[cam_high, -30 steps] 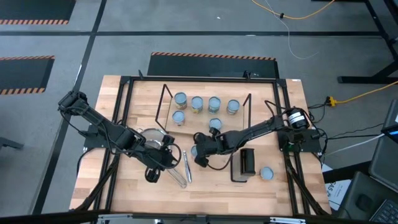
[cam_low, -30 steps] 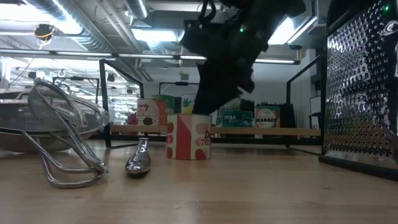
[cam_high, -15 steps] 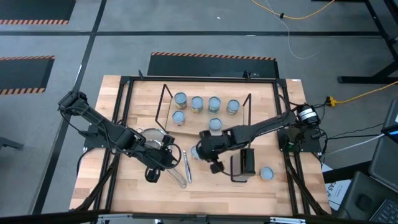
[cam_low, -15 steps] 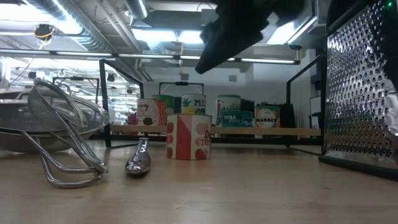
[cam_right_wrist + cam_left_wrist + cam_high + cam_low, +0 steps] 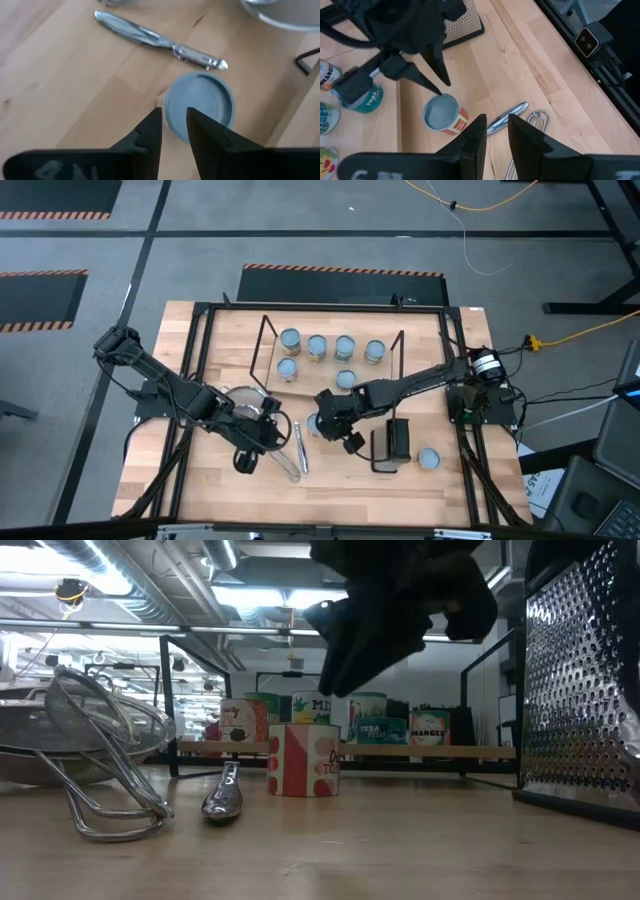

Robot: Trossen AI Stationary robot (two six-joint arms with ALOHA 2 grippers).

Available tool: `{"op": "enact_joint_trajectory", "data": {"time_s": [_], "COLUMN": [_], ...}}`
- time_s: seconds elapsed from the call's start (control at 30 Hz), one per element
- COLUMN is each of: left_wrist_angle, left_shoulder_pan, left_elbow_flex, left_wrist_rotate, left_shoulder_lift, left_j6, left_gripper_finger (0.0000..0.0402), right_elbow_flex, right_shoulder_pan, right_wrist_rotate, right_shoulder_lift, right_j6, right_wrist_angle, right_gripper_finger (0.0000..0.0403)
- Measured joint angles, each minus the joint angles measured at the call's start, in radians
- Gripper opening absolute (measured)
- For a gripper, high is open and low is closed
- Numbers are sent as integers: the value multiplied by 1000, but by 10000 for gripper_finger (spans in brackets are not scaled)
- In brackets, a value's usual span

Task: Pick and place cans onto a shelf
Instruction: Put the brown can on the shelf aligned with the other red can

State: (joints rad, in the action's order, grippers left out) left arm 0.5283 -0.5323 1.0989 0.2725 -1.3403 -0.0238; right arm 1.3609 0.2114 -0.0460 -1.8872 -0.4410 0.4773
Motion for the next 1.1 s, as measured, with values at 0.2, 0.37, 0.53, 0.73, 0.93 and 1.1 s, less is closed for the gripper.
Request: {"op": "enact_joint_trajectory", "data": {"time_s": [0.2, 0.37, 0.53, 0.73, 0.93, 1.1], "left_wrist_angle": [0, 0, -4, -7, -15, 16], "left_shoulder_pan": [0, 0, 0, 0, -26, -85], "left_elbow_flex": [0, 0, 0, 0, 0, 0], "left_wrist_rotate": [0, 0, 0, 10, 211, 247], "left_shoulder_lift": [0, 0, 0, 0, 18, 93], "left_j6": [0, 0, 0, -3, -74, -75], "left_gripper_finger": [72, 72, 72, 72, 72, 72], "right_elbow_flex": [0, 0, 1, 2, 2, 13], "right_shoulder_pan": [-18, -25, -25, -25, -25, -24], "right_wrist_rotate": [-1, -1, 2, -1, -2, -2], "right_shoulder_lift": [-19, -45, -76, -85, -85, -85], "right_j6": [-8, -9, -10, -10, -7, 49], "right_wrist_angle": [3, 9, 8, 0, -15, -6], "right_gripper_finger": [94, 94, 94, 61, 12, 13]}}
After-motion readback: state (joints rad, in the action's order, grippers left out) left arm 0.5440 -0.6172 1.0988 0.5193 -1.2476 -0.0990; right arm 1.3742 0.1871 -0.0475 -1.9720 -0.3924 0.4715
